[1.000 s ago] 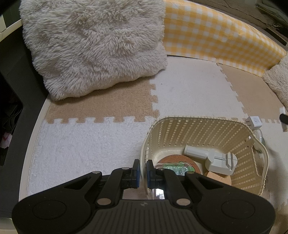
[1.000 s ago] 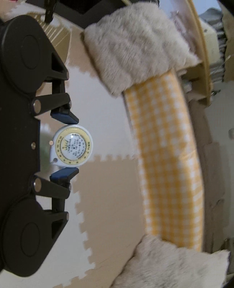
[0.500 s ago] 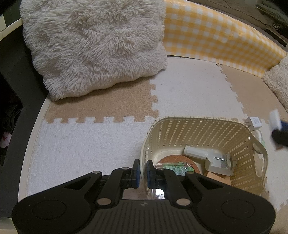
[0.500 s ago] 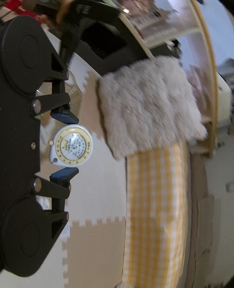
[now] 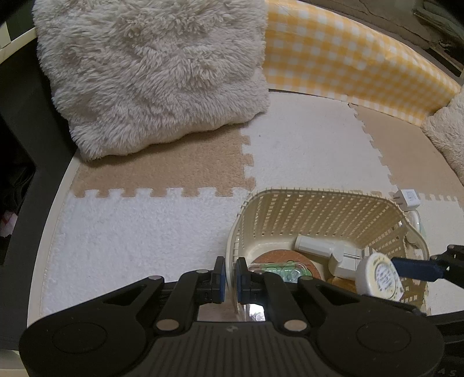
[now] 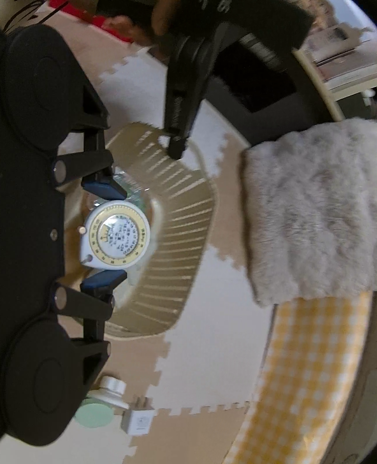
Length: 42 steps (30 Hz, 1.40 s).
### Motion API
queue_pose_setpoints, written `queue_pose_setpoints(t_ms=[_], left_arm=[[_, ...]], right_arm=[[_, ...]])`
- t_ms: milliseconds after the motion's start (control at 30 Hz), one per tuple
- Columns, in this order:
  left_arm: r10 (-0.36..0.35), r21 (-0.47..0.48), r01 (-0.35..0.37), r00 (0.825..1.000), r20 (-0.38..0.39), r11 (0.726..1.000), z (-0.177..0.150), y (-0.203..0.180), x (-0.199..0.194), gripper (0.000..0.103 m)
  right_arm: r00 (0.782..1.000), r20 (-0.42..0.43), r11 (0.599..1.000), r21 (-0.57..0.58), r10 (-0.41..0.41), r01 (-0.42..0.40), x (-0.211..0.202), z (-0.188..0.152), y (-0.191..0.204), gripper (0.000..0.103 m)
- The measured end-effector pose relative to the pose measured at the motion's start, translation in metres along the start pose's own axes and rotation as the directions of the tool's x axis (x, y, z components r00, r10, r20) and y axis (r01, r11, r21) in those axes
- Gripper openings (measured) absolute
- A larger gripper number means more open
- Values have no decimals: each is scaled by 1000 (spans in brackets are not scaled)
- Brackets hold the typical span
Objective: Organize rigid objects
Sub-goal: 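Carry the tape measure over the basket with the right tool, then lower the tape measure into the basket and open the right tool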
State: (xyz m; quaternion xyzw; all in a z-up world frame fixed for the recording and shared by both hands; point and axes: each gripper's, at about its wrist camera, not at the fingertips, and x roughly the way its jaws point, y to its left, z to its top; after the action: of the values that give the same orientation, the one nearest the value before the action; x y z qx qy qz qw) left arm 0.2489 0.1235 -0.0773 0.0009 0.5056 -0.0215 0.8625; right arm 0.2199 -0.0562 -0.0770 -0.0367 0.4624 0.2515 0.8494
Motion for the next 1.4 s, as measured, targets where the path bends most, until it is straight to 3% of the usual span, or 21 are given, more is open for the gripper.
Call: queue_pose_setpoints(t_ms=[167, 367, 1400], left_arm=[[0, -1, 0, 1000, 0, 1000, 0, 0, 0, 8], [-1, -2, 1, 1000, 0, 1000, 0, -1, 0, 8], [0, -1, 0, 1000, -1, 1000, 0, 0, 0, 8]], right_arm=[[997, -70, 999, -26, -36, 35, 5, 0, 1, 54], [992, -97, 997, -24, -77, 75, 6, -4, -1, 54], [995, -86, 998, 4, -59, 59, 2, -6, -1, 57]])
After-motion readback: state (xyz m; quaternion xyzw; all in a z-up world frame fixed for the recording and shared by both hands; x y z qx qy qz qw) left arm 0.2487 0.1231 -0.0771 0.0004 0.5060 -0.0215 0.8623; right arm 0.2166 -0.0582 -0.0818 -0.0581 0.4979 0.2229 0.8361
